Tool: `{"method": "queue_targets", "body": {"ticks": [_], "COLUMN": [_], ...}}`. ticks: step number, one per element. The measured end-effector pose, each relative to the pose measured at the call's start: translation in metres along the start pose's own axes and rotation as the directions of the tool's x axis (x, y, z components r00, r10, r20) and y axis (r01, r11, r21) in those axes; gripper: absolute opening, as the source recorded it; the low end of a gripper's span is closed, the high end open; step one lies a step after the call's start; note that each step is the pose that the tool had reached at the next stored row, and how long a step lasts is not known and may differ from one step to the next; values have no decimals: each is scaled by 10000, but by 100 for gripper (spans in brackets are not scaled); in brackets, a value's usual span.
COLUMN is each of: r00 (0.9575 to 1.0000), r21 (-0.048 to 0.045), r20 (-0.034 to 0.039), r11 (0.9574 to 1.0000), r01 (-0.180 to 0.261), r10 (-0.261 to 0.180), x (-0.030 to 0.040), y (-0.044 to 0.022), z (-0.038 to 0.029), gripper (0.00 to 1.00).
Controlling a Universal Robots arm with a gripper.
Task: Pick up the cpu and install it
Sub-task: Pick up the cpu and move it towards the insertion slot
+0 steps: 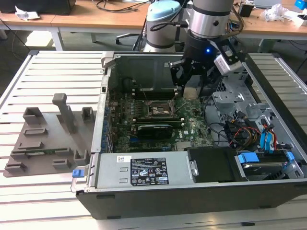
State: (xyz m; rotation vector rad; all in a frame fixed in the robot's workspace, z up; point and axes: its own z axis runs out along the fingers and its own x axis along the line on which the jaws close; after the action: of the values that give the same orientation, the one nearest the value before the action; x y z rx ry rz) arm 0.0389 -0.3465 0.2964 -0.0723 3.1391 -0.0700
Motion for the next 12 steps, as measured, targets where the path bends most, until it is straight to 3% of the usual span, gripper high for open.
{"method": "queue_targets", "body": {"ticks": [4,8,11,12], "r00": [10000,10000,10000,10000], "r21": [1,2,2,1], "r20": [-1,-1,-1,0], "r11": [10000,10000,10000,10000], "r01": [-1,-1,-3,-2], "r10": [1,1,3,2], "x": [166,304,404,479], "y": [96,272,367,431], "z": [52,134,187,225], "gripper": [55,55,55,55]}}
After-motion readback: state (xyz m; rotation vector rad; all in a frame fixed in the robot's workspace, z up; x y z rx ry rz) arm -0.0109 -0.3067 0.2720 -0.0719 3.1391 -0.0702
